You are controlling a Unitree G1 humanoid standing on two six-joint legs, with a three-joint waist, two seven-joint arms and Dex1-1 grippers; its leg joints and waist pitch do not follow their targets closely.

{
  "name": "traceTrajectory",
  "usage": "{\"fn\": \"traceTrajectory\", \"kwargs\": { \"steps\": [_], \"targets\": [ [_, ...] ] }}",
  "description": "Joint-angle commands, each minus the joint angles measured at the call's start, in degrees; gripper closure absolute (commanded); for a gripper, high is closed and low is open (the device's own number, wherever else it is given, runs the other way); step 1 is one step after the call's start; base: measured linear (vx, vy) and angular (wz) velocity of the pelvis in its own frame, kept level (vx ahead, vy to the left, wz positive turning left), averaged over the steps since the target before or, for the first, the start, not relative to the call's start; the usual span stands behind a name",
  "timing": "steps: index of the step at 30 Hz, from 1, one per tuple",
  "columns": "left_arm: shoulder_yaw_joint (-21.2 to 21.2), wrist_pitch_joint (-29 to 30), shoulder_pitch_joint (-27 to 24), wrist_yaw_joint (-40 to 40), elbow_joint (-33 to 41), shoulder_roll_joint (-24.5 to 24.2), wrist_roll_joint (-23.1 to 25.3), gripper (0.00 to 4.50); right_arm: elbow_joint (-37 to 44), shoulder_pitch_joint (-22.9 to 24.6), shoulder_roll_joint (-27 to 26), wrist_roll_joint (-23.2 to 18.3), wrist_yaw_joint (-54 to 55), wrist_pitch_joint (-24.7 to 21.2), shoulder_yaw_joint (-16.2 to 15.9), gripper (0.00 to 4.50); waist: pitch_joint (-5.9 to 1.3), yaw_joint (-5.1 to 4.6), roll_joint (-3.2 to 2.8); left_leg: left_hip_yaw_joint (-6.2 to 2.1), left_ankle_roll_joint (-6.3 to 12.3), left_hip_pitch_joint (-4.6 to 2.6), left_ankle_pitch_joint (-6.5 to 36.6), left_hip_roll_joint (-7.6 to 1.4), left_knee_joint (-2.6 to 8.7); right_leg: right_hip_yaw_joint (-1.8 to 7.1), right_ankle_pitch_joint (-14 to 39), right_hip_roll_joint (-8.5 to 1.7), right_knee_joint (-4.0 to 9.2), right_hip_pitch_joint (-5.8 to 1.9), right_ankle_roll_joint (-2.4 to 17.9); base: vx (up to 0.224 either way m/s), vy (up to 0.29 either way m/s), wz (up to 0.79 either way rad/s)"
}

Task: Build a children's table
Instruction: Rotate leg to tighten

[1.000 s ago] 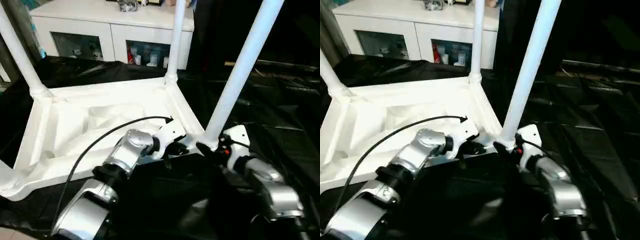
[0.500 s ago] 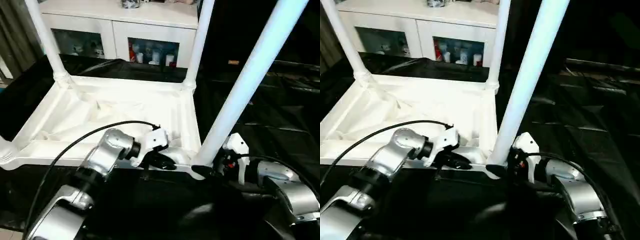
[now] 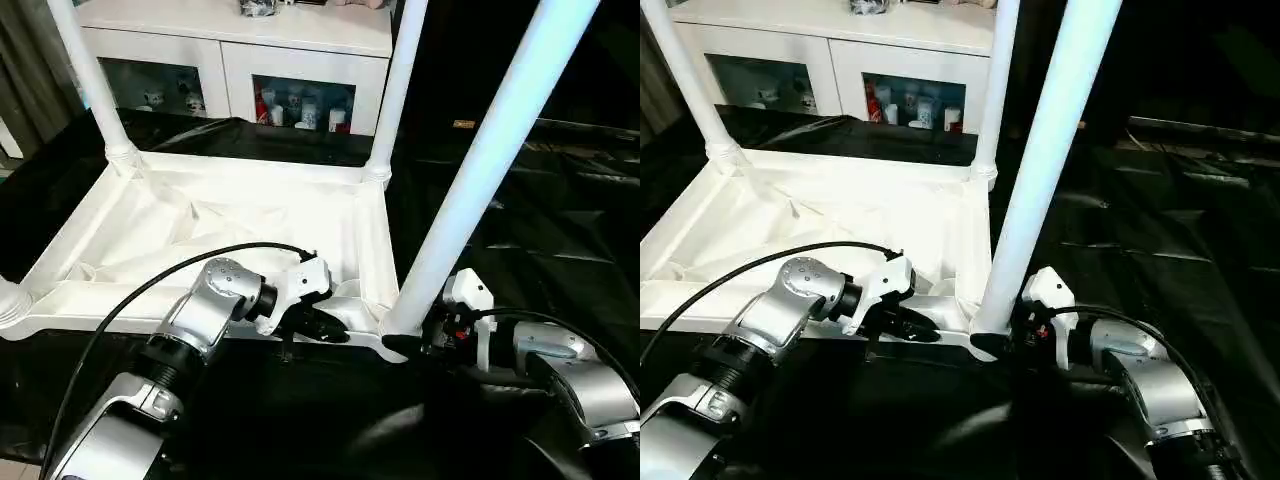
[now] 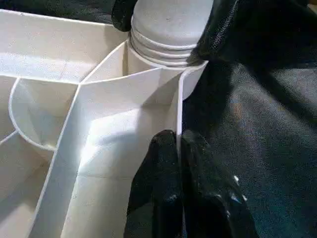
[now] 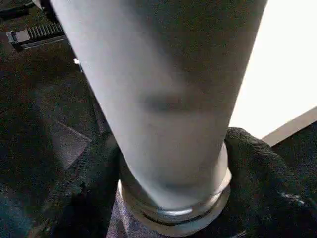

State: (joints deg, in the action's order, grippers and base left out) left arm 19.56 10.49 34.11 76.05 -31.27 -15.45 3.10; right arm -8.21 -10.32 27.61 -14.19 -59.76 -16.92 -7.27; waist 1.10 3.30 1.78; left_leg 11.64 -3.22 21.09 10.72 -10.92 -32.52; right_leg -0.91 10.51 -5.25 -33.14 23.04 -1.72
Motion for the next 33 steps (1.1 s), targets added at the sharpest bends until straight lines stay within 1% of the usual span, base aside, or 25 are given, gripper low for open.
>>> {"fn": "traceTrajectory", "kwargs": {
  "steps": [1,2,5,6,7,8,9,11,12,13,15,16,17,18,19,20,21,23,24,25,27,28,29,32,33],
  "targets": [
    [1.0,0.7,-1.8,1.4,-1.3,1.0,-2.2,4.50,-0.4,-0.1,-0.1,-0.9,0.1,-0.1,-0.1,1.73,-2.24,0.18,0.80,-0.78,4.66,-0.65,10.7,-2.23,3.32,1.05,7.6,-2.27,3.02,-2.26,14.3,0.000,0.000,0.00],
    [0.9,0.7,-1.8,1.3,-1.3,1.0,-2.2,4.50,-0.2,0.0,-0.4,-1.0,0.2,-0.2,-0.1,1.74,-2.27,0.18,0.61,-0.80,4.67,-0.64,10.5,-2.22,3.31,1.05,7.1,-2.27,2.93,-2.31,14.4,0.000,0.000,0.00],
    [0.7,1.0,-2.1,-0.2,-1.5,1.2,-1.8,4.50,-0.9,0.0,-1.8,-1.0,2.1,-0.4,0.6,1.75,-2.27,0.00,0.64,-0.77,4.53,-0.57,10.7,-2.12,3.30,1.02,7.1,-2.22,2.97,-2.36,14.5,0.000,0.000,0.00],
    [0.6,0.9,-2.1,-0.9,-1.7,1.4,-1.5,4.50,-1.2,-0.1,-2.0,-0.6,2.7,-0.3,0.6,1.75,-2.15,-0.05,0.64,-0.78,4.41,-0.59,11.3,-2.13,3.39,1.01,8.0,-2.22,3.11,-2.28,14.4,0.000,0.000,0.00],
    [0.5,0.5,-2.0,-2.1,-2.1,1.6,-1.1,4.50,-1.6,-0.3,-2.4,-0.2,3.7,-0.1,0.7,1.75,-2.07,-0.15,0.36,-0.86,3.91,-0.62,12.6,-2.17,3.51,1.01,10.0,-2.28,3.32,-2.22,14.1,0.000,0.000,0.00],
    [0.2,0.8,-1.7,-4.0,-2.8,2.2,-0.6,4.50,-2.3,-0.4,-3.1,0.4,5.3,0.3,1.0,1.76,-1.91,-0.38,0.43,-0.91,3.10,-0.63,14.6,-2.16,3.70,0.98,13.2,-2.27,3.64,-2.09,13.5,0.000,0.000,0.00],
    [-0.8,0.8,-0.6,-10.2,-5.2,4.3,0.7,4.50,-3.8,-0.8,-5.5,1.5,10.5,0.3,2.1,1.76,-1.87,-0.45,0.50,-1.03,2.22,-0.73,16.1,-2.18,3.83,0.99,16.1,-2.34,3.90,-1.99,12.6,0.000,0.000,0.00],
    [-1.9,0.5,0.8,-16.3,-7.8,6.7,1.6,4.50,-4.7,-1.0,-8.4,1.6,15.5,-0.8,3.3,1.76,-1.83,-0.76,0.46,-1.12,0.80,-1.02,18.3,-2.09,3.92,0.94,19.7,-2.26,4.37,-1.59,11.4,0.000,0.000,0.00],
    [-1.9,0.5,0.9,-16.6,-7.9,6.9,1.6,4.50,-4.8,-1.1,-8.6,1.6,15.8,-0.9,3.4,1.76,-1.84,-0.91,0.54,-1.17,0.54,-0.86,18.6,-1.95,3.95,0.96,20.6,-2.26,4.41,-1.60,10.9,0.000,0.000,0.00],
    [-2.2,0.9,1.8,-19.8,-9.4,8.7,2.1,4.50,-5.5,-1.3,-10.9,2.2,19.8,-1.4,3.9,1.76,-1.87,-0.91,0.36,-1.35,0.07,-0.79,18.6,-1.93,4.07,0.92,21.4,-2.33,4.48,-1.66,10.1,0.000,0.000,0.00],
    [-2.5,1.5,2.9,-23.2,-10.6,10.9,2.4,4.50,-6.5,-1.9,-13.2,3.3,24.1,-1.4,4.0,1.76,-1.81,-1.15,0.53,-1.37,0.17,-0.85,20.0,-1.83,4.02,0.93,24.0,-2.37,4.97,-1.39,8.9,0.000,0.000,0.00],
    [-2.7,1.9,3.3,-24.6,-11.1,11.9,2.5,4.50,-7.0,-2.3,-14.4,3.7,26.1,-1.5,4.3,1.76,-1.77,-1.15,0.43,-1.40,0.12,-0.81,20.0,-1.79,4.05,0.95,24.5,-2.37,5.01,-1.32,8.7,0.000,0.000,0.00],
    [-2.7,2.3,4.3,-27.8,-12.4,14.1,3.0,4.50,-7.9,-3.2,-17.3,4.6,31.1,-2.1,4.9,1.76,-1.82,-1.22,0.06,-1.47,-0.01,-0.86,20.0,-1.71,4.05,0.95,25.0,-2.34,5.09,-1.20,8.3,0.000,0.000,0.00],
    [-2.5,2.2,4.4,-28.1,-12.6,14.5,3.1,4.50,-8.0,-3.3,-17.8,4.7,31.8,-2.2,4.9,1.76,-1.84,-1.43,0.12,-1.51,-0.29,-0.78,20.3,-1.67,4.11,0.88,25.4,-2.28,5.21,-1.18,8.0,0.000,0.000,0.00],
    [-2.2,2.0,4.8,-29.1,-13.2,15.3,3.5,4.50,-8.1,-3.7,-19.0,5.0,33.5,-2.5,4.8,1.76,-1.86,-1.42,0.19,-1.56,-0.33,-0.70,20.1,-1.65,4.15,0.85,25.3,-2.27,5.19,-1.30,7.8,0.000,0.000,0.00],
    [-1.3,1.2,5.4,-30.0,-14.3,16.8,4.4,4.50,-7.7,-4.3,-21.0,6.2,35.2,-2.7,3.5,1.76,-1.86,-1.42,0.15,-1.52,-0.22,-0.77,20.2,-1.65,4.13,0.89,25.3,-2.25,5.33,-1.16,7.5,0.000,0.000,0.00],
    [-1.1,0.7,5.7,-30.4,-15.0,17.3,4.7,4.50,-7.5,-4.5,-21.6,6.8,35.6,-2.5,2.8,1.76,-1.87,-1.43,-0.21,-1.56,-0.21,-0.75,20.3,-1.62,4.19,0.91,24.9,-2.18,5.40,-1.16,7.3,0.000,0.000,0.00],
    [-0.7,0.1,5.7,-29.9,-15.3,17.4,5.1,4.50,-7.2,-4.4,-21.7,7.2,34.9,-2.0,1.9,1.76,-1.88,-1.38,-0.08,-1.57,0.20,-0.65,20.5,-1.64,4.22,0.89,24.3,-2.16,5.37,-1.25,7.2,0.000,0.000,0.00],
    [-0.7,0.1,5.6,-29.6,-15.2,17.3,5.0,4.50,-7.2,-4.3,-21.7,7.2,34.8,-1.7,2.0,1.76,-1.91,-1.35,-0.11,-1.55,0.38,-0.67,20.5,-1.64,4.20,0.91,24.2,-2.20,5.39,-1.24,7.2,0.000,0.000,0.00],
    [-0.6,0.1,5.3,-29.1,-15.0,17.0,5.0,4.50,-7.1,-4.2,-21.7,6.8,34.7,-1.2,2.3,1.76,-1.92,-1.37,-0.36,-1.58,0.40,-0.63,20.6,-1.68,4.25,0.93,23.8,-2.19,5.36,-1.27,7.3,0.000,0.000,0.00],
    [-0.9,-0.3,5.2,-28.6,-15.1,16.3,4.8,4.50,-6.7,-3.9,-21.6,6.1,33.8,-0.5,2.9,1.76,-1.90,-1.39,-0.14,-1.59,0.53,-0.55,21.1,-1.69,4.31,0.87,24.0,-2.19,5.38,-1.26,7.3,0.000,0.000,0.00],
    [-1.0,-0.7,5.1,-27.9,-14.9,15.9,4.6,4.50,-6.5,-3.9,-21.4,5.5,33.0,-0.6,3.1,1.76,-1.92,-1.36,-0.26,-1.62,0.54,-0.59,21.1,-1.70,4.32,0.87,24.2,-2.23,5.34,-1.25,7.4,0.000,0.000,0.00],
    [-1.1,-0.9,5.0,-27.4,-14.8,15.6,4.5,4.50,-6.4,-3.9,-21.3,5.2,32.4,-0.6,3.2,1.21,-1.90,-1.37,-0.27,-1.60,0.70,-0.57,21.2,-1.68,4.32,0.90,24.5,-2.25,5.41,-1.22,7.3,0.000,0.000,0.00],
    [-1.3,-2.1,4.8,-24.8,-14.5,14.3,4.0,4.50,-5.8,-4.2,-19.7,5.2,30.0,-0.8,2.7,0.98,-1.93,-1.33,-0.31,-1.59,0.81,-0.53,21.0,-1.74,4.36,0.92,23.9,-2.26,5.37,-1.29,7.5,0.000,0.000,0.00],
    [-1.6,-2.9,4.4,-21.9,-13.8,12.7,3.3,4.50,-4.7,-4.1,-16.8,5.2,25.6,-0.4,1.5,0.98,-1.96,-1.26,0.02,-1.58,1.04,-0.45,20.5,-1.78,4.35,0.90,23.2,-2.26,5.29,-1.39,7.6,0.000,0.000,0.00]
  ]
}}
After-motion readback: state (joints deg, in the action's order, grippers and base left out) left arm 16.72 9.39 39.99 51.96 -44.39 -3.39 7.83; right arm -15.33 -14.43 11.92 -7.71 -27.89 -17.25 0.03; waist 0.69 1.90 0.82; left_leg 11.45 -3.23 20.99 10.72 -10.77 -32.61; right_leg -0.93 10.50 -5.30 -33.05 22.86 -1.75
